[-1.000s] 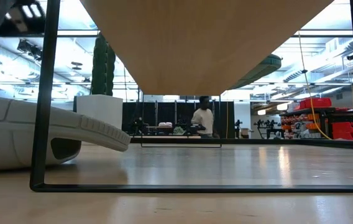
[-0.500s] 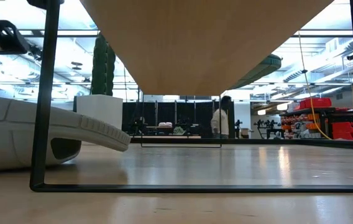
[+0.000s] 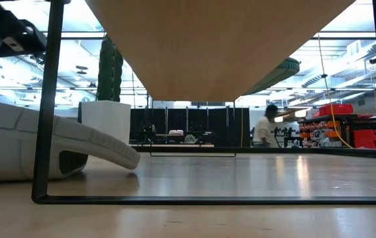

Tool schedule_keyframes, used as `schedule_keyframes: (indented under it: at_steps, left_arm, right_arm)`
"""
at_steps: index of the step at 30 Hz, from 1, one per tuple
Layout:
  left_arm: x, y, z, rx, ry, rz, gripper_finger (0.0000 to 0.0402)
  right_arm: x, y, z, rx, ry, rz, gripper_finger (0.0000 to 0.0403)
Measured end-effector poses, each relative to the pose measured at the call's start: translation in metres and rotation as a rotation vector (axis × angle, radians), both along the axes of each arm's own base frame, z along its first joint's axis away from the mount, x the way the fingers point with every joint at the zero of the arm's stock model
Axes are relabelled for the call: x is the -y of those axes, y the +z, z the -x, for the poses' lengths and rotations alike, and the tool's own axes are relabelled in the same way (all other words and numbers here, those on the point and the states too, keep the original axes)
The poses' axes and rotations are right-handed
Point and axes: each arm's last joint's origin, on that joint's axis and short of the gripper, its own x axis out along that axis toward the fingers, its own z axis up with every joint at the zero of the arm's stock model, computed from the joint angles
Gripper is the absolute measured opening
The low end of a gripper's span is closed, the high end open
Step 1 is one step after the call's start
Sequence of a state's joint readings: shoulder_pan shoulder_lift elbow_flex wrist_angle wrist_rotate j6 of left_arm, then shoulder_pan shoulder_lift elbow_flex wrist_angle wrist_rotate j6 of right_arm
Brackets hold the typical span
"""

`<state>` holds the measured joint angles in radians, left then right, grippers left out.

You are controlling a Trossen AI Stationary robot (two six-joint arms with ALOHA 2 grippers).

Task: Pick and place slides into the shelf
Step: Put the right gray slide on the shelf

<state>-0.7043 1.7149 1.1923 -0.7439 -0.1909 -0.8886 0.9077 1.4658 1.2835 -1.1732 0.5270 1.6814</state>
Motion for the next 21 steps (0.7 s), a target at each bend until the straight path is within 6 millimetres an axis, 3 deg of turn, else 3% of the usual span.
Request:
schedule_keyframes:
  at_steps: [21]
  left_arm:
    - [-0.023,-0.002,0.015,-0.096,0.105,-0.278,0.0008]
  right_arm:
    - [0.000,0.000,0.000,0.004,-0.020,-0.011,0.0039]
